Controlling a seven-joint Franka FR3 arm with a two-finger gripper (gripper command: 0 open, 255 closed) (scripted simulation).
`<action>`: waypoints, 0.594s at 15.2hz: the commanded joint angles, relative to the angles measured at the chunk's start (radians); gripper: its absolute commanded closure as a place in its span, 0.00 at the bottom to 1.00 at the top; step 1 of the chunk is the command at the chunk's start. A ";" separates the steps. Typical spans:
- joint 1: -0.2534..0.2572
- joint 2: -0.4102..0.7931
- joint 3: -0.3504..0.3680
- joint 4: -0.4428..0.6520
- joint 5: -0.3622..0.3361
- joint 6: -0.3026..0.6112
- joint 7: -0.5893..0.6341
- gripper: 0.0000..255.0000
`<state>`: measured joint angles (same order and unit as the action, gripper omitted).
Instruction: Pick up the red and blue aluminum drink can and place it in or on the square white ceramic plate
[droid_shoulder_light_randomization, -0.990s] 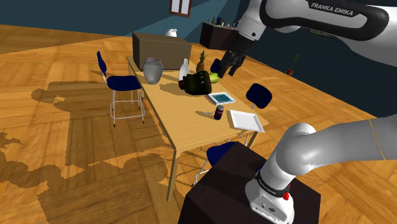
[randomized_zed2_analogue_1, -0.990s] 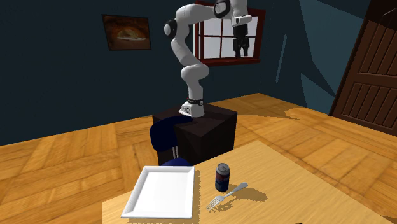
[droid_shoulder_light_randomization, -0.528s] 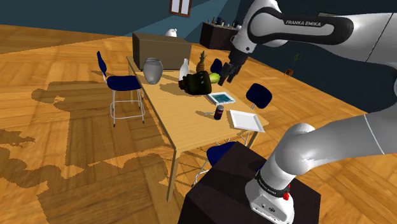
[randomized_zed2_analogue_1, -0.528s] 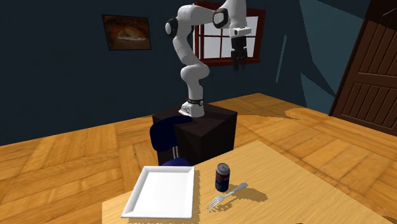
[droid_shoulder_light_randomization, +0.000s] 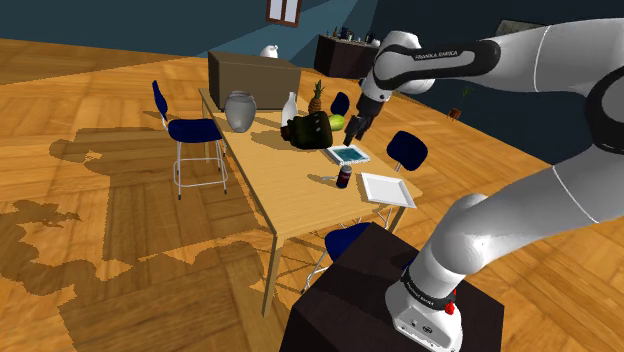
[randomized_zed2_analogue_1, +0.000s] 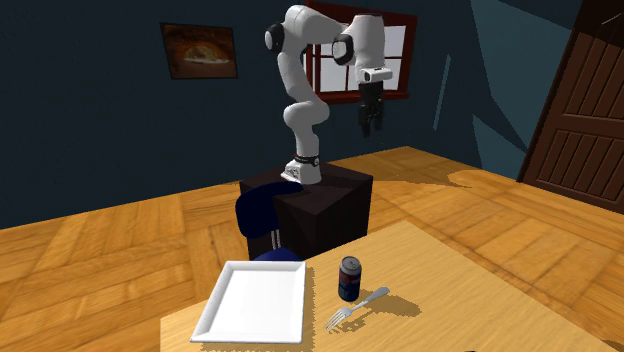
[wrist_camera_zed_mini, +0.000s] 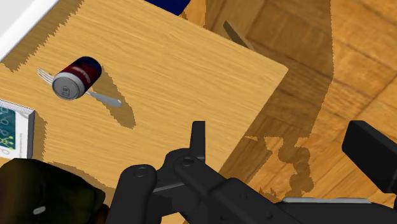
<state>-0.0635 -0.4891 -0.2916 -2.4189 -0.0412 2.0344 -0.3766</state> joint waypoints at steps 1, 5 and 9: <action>-0.001 0.061 -0.033 0.007 -0.001 0.048 -0.046 0.00; -0.001 0.192 -0.100 0.041 0.015 0.127 -0.146 0.00; 0.000 0.339 -0.159 0.097 0.062 0.195 -0.257 0.00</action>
<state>-0.0614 -0.1875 -0.4334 -2.3398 0.0082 2.2153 -0.5993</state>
